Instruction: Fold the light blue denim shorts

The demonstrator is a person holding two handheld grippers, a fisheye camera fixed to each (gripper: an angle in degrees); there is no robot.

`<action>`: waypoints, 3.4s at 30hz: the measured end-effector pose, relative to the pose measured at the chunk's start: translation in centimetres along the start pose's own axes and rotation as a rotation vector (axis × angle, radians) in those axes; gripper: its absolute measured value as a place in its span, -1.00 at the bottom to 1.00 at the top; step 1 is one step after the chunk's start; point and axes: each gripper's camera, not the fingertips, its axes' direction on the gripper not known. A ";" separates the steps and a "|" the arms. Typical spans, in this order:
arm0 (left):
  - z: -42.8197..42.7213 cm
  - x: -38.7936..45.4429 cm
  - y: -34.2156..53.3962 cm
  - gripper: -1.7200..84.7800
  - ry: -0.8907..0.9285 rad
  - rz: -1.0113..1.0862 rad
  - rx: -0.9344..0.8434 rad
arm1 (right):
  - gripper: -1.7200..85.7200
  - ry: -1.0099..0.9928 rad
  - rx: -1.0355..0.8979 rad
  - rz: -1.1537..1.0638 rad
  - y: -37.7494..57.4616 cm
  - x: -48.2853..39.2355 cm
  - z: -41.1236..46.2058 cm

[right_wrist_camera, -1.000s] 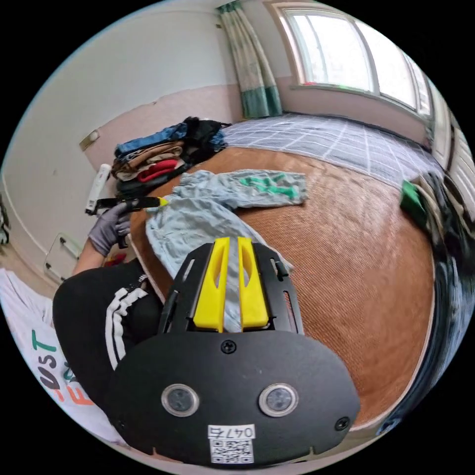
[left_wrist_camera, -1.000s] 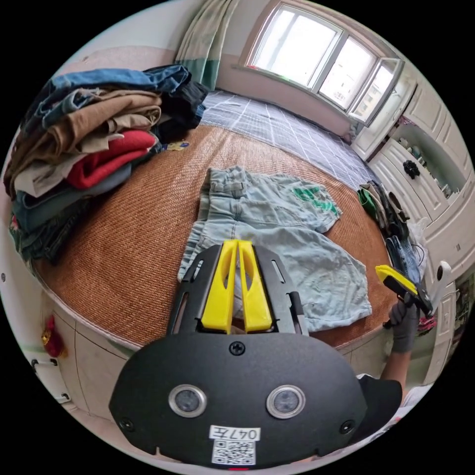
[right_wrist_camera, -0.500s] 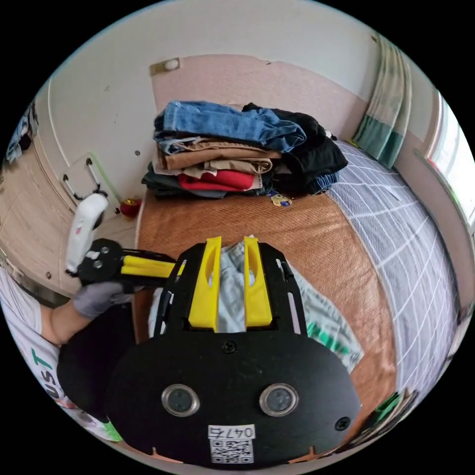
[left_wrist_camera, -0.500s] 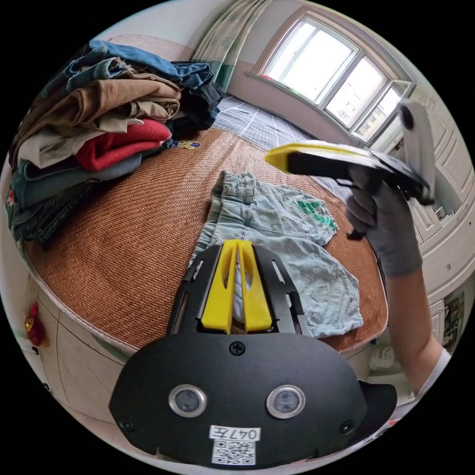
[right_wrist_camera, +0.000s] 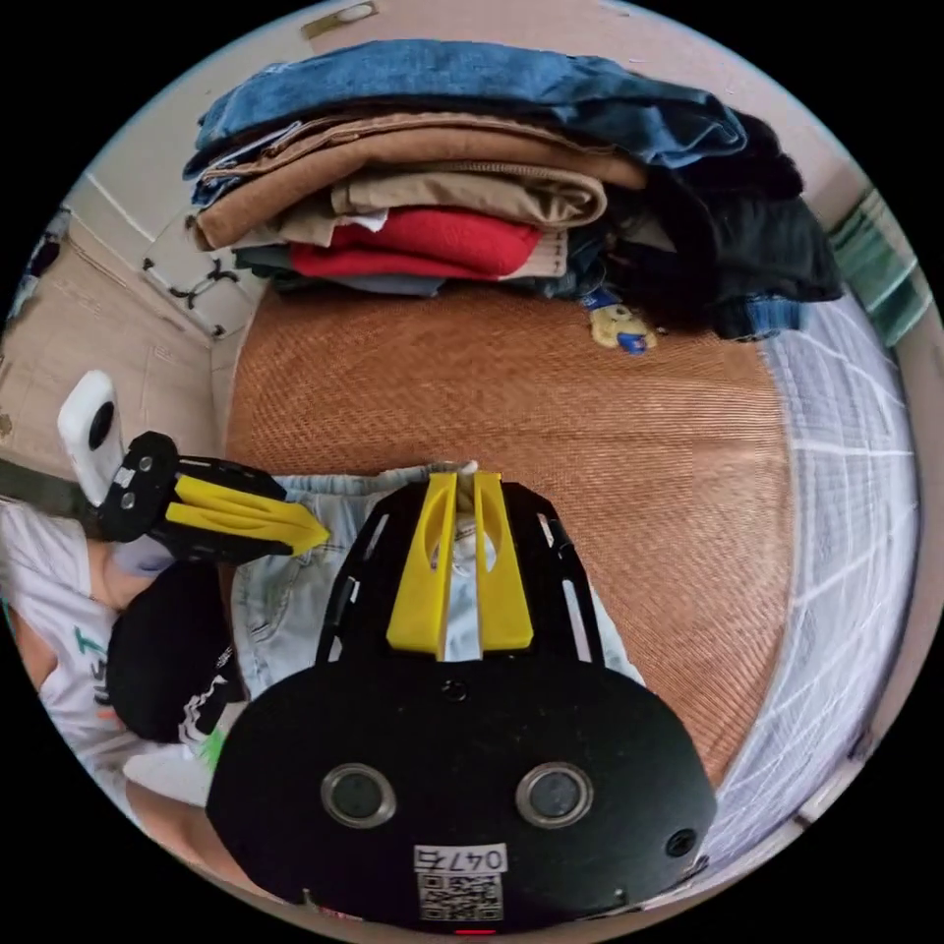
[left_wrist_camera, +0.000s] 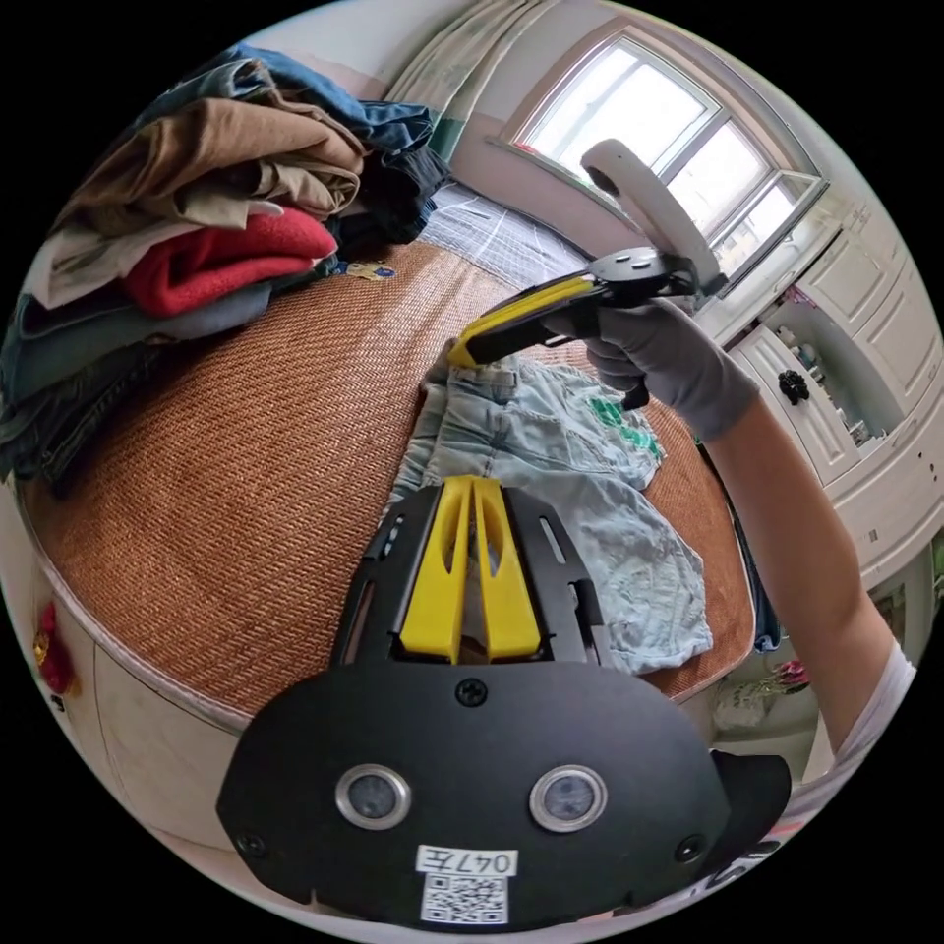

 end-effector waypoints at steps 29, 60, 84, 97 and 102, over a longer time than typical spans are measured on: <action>-9.3 0.5 -0.3 -0.98 -0.185 0.043 0.049 | -0.98 -0.005 0.205 0.436 9.9 5.2 2.5; -27.7 -12.4 0.0 -0.65 -0.034 -0.175 0.110 | -0.81 0.128 0.619 0.600 65.2 -23.4 -15.8; -42.6 -18.8 0.7 -0.86 0.047 -0.236 0.284 | -0.89 0.184 0.548 0.375 65.3 -34.2 -23.1; -46.2 -16.7 -0.4 -0.86 0.118 -0.236 0.287 | -0.98 0.258 0.400 0.308 62.1 -38.8 -23.5; -47.4 -12.3 -0.6 -0.87 0.109 -0.196 0.306 | -0.98 0.270 0.419 0.317 62.4 -39.6 -25.3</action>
